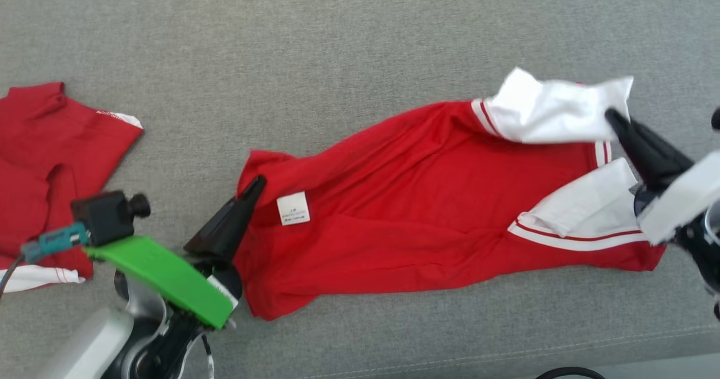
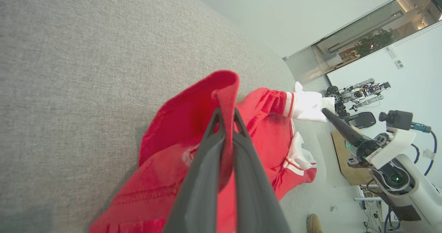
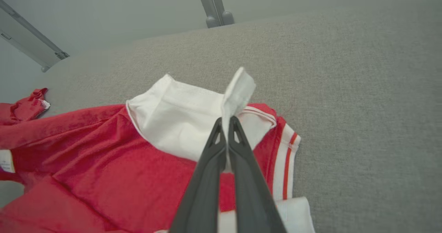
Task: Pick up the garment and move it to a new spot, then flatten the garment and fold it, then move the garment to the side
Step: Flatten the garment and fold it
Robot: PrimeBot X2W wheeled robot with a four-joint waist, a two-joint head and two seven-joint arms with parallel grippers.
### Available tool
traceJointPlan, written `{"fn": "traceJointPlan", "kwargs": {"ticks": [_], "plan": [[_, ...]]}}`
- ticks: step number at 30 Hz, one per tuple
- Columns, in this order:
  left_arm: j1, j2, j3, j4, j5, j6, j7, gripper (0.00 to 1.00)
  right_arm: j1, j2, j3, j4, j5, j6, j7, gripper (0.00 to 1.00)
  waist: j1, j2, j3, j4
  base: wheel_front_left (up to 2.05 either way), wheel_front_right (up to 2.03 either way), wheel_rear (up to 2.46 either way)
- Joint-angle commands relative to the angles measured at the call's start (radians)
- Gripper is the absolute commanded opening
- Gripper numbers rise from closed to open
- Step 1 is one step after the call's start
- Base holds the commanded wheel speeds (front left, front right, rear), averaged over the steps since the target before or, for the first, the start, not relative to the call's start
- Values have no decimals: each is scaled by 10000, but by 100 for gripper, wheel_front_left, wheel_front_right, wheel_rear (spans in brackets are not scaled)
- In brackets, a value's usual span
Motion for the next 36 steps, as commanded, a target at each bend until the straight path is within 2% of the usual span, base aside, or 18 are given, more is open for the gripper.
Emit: {"fn": "traceJointPlan", "kwargs": {"ticks": [1,7,20,24,27,30,32,36], "plan": [[449,87,161,-177,-190,105,-273,0,552,80,-185,-219,40,-3,-173,0,0,0,-79,-163,0,0,0],[1520,173,396,-503,-569,228,-759,0,1851,553,-582,-508,-138,-1,-437,0,0,0,-84,-337,0,0,0],[2086,112,472,-141,-840,90,-948,0,2630,1163,-1085,-1074,-403,-1,-613,0,0,0,-392,-421,0,0,0],[2333,10,334,59,-905,82,-999,0,2915,1370,-921,-802,-573,-1,-548,0,0,0,-398,-529,0,0,0],[2559,-165,171,570,-922,46,-1036,0,2780,1532,-592,-137,-754,-1,-570,0,0,0,-430,-627,0,0,0],[2562,-273,11,1025,-752,94,-1074,0,2613,1448,-411,289,-896,-1,-671,0,0,0,-507,-637,0,0,0],[2583,-366,74,1111,-798,-24,-1191,0,2549,1413,-482,340,-775,-1,-822,0,0,0,-569,-635,0,0,0],[2644,-243,290,945,-839,-101,-1373,0,2666,1212,-741,160,-562,-1,-890,0,0,0,-676,-615,0,0,0]]}}
